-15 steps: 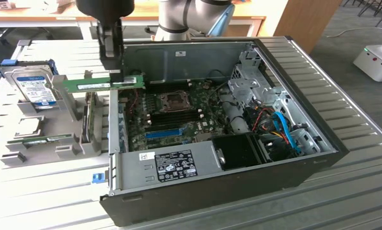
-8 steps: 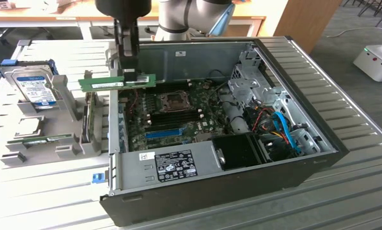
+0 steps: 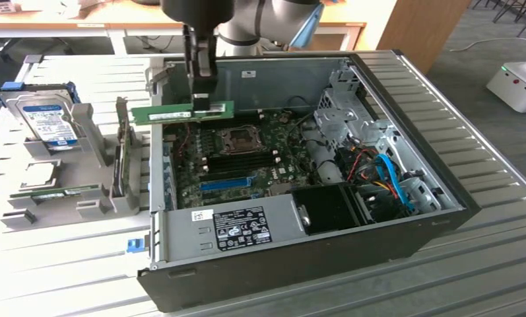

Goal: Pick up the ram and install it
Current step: 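Pick up the ram and move it above insertion slot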

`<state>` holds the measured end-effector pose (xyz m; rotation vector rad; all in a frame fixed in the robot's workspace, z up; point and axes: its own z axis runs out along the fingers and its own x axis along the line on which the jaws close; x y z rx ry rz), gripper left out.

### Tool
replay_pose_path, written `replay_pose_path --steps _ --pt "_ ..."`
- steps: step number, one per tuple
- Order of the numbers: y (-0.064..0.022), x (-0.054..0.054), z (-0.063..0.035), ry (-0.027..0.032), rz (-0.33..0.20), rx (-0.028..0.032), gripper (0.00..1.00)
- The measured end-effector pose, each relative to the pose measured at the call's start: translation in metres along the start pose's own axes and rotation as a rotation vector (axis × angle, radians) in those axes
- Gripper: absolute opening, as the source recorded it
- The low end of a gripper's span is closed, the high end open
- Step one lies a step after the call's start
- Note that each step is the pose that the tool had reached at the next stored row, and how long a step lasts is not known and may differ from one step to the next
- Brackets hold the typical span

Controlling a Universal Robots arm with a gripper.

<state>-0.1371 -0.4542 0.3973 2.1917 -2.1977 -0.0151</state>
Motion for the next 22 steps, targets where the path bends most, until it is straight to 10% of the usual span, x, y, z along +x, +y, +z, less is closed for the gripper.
replay_pose_path --steps 22 --pt "-0.0730 0.000 -0.0025 0.0004 -0.005 0.0000 0.12"
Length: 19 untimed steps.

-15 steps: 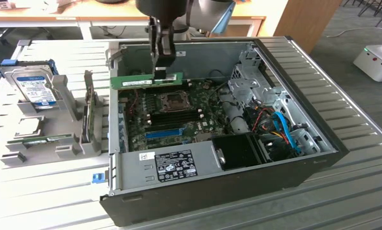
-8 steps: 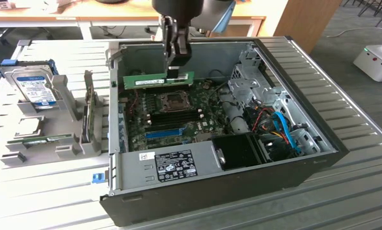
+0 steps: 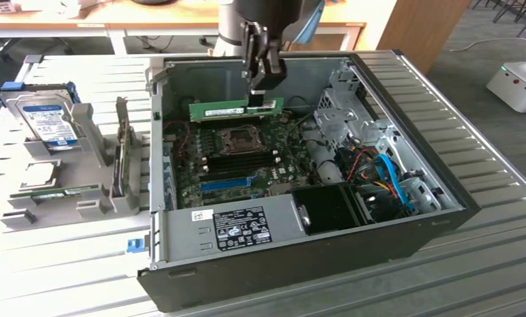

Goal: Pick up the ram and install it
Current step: 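Pick up the ram and move it above insertion slot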

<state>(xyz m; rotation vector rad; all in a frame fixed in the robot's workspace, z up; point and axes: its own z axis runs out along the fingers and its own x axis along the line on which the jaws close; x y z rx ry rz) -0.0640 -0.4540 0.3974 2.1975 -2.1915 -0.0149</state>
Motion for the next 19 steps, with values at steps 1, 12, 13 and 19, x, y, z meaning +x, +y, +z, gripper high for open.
replay_pose_path --steps 1,12,13,19 --pt "-0.0031 0.000 -0.0001 0.0000 0.000 0.0000 0.12" --pt "-0.0193 0.000 -0.0006 0.0000 -0.002 0.0001 0.12" --pt "-0.0193 0.000 -0.0006 0.0000 -0.002 0.0001 0.12" --pt "-0.0195 0.000 0.0046 0.0000 -0.002 0.0001 0.12"
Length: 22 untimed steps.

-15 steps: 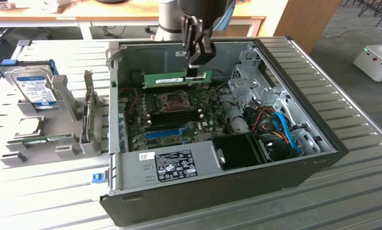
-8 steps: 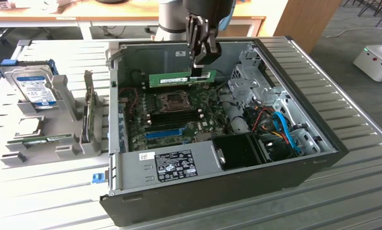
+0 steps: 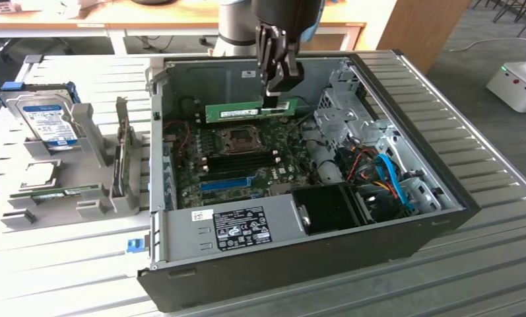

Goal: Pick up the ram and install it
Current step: 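Pick up the ram and move it above insertion slot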

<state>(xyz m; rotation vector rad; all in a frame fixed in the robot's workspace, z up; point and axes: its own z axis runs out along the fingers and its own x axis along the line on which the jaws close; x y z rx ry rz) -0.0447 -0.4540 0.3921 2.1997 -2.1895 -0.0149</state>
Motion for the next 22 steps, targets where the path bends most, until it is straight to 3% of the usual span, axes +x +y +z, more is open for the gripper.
replay_pose_path --steps 11,13,22 --pt "-0.0005 0.000 0.0136 0.0000 0.000 0.0000 0.12" --pt "-0.0008 0.000 0.0201 0.0002 0.000 0.0000 0.12" --pt "-0.0009 -0.007 0.0223 0.0000 0.000 0.0000 0.12"
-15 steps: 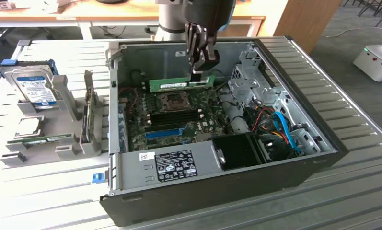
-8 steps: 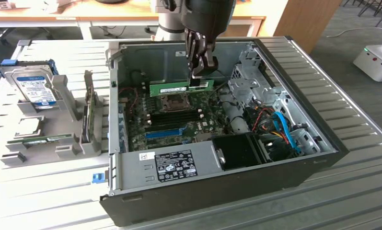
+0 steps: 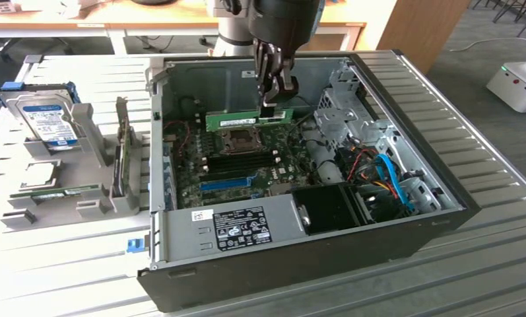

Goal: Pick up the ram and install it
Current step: 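Pick up the ram and move it above insertion slot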

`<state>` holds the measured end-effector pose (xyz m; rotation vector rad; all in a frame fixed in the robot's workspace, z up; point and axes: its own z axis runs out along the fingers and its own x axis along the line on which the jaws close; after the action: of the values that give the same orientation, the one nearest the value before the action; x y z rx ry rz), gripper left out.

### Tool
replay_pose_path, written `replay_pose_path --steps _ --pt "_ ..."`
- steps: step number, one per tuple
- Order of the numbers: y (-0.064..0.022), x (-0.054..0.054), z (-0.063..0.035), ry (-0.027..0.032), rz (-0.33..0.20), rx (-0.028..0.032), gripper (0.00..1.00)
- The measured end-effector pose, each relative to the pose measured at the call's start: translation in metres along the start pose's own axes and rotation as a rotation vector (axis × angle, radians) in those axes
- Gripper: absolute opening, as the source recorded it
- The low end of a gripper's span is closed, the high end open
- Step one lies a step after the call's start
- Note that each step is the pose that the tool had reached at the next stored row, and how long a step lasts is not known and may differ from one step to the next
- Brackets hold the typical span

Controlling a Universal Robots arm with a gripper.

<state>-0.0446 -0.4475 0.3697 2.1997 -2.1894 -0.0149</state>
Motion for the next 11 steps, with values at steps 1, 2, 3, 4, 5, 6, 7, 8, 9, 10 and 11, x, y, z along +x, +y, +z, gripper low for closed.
replay_pose_path --steps 1,2,3,4,5,6,7,8,9,10,11 --pt "0.0000 -0.001 0.0003 0.0000 0.000 0.0000 0.12" --pt "0.0000 -0.003 0.0007 -0.0001 0.000 0.0001 0.12" --pt "0.0000 -0.004 0.0010 -0.0001 0.000 0.0001 0.12" --pt "-0.0001 -0.005 0.0013 -0.0002 0.000 0.0001 0.12" --pt "-0.0001 -0.007 0.0015 -0.0001 0.000 0.0001 0.12" --pt "-0.0001 -0.008 0.0018 -0.0001 0.000 0.0000 0.12" --pt "-0.0001 -0.010 0.0020 0.0000 0.000 0.0000 0.12" --pt "-0.0001 -0.011 0.0023 0.0000 0.000 0.0000 0.12" --pt "-0.0002 -0.013 0.0026 0.0000 0.000 0.0000 0.12" --pt "-0.0002 -0.015 0.0029 -0.0001 0.000 0.0000 0.12" --pt "-0.0002 -0.016 0.0032 -0.0001 0.000 0.0001 0.12"
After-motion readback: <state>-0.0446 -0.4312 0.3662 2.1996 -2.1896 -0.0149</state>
